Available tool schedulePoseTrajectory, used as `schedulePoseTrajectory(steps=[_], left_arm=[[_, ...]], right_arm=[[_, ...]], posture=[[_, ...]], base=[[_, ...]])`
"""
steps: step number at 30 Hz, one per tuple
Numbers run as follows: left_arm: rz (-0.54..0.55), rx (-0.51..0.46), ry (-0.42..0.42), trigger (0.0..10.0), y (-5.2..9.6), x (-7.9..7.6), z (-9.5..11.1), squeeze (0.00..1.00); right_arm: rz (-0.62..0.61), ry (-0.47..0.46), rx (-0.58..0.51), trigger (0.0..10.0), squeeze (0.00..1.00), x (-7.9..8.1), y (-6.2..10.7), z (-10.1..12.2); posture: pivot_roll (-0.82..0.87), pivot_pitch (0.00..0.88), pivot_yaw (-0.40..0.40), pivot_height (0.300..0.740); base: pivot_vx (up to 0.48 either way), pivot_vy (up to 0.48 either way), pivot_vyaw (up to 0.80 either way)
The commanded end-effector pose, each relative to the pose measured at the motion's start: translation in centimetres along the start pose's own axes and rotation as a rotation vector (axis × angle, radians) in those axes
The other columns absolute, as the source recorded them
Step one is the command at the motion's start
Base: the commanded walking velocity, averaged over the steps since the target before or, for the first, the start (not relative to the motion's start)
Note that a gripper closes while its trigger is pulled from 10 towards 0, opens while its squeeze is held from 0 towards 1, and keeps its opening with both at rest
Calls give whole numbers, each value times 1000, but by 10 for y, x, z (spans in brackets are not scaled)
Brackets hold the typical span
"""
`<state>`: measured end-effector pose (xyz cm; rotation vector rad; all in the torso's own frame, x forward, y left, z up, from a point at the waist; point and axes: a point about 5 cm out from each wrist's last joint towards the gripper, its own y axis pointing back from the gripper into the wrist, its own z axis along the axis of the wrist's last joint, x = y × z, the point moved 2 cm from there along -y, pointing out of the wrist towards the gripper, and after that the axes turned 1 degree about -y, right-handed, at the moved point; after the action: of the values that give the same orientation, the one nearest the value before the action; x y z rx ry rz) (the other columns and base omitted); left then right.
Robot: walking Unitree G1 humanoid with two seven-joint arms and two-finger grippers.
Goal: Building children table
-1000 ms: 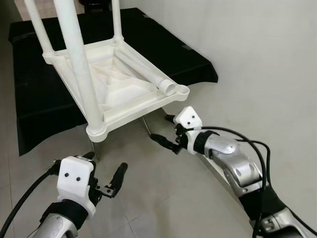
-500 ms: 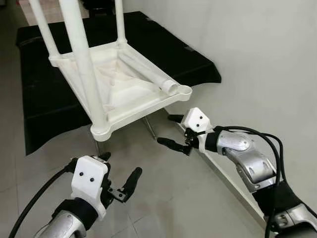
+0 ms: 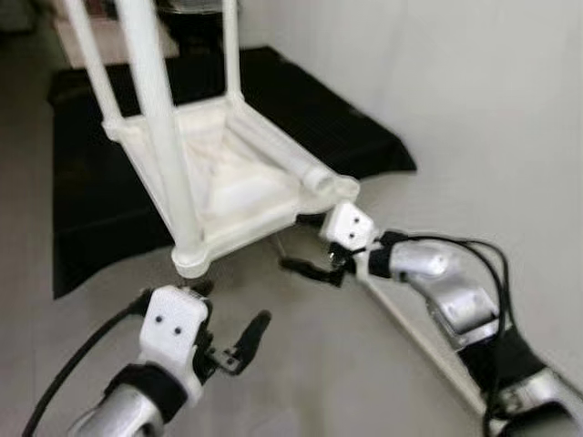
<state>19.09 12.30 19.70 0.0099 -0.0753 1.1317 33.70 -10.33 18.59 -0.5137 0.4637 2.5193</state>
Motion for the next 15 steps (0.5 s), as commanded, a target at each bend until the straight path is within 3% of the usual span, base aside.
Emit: schedulePoseTrajectory(steps=[1,8,12,15], left_arm=[[1,18,4,10000,-1,2,-2,0],[-4,14,1,10000,-2,2,-1,0],[-8,15,0,10000,-3,2,-1,0],[-17,21,-2,10000,-3,1,-1,0]], right_arm=[[-34,6,-8,10000,0,-3,-2,1],[-11,-18,-20,10000,0,2,-1,-2],[65,-4,-17,10000,0,7,2,-1],[137,47,11,10000,0,10,7,-3]], posture=[[-86,115,-88,740],[-88,117,-86,740],[-87,116,-84,740],[-85,119,-85,740]], base=[[322,0,0],[325,0,0],[328,0,800],[315,0,0]])
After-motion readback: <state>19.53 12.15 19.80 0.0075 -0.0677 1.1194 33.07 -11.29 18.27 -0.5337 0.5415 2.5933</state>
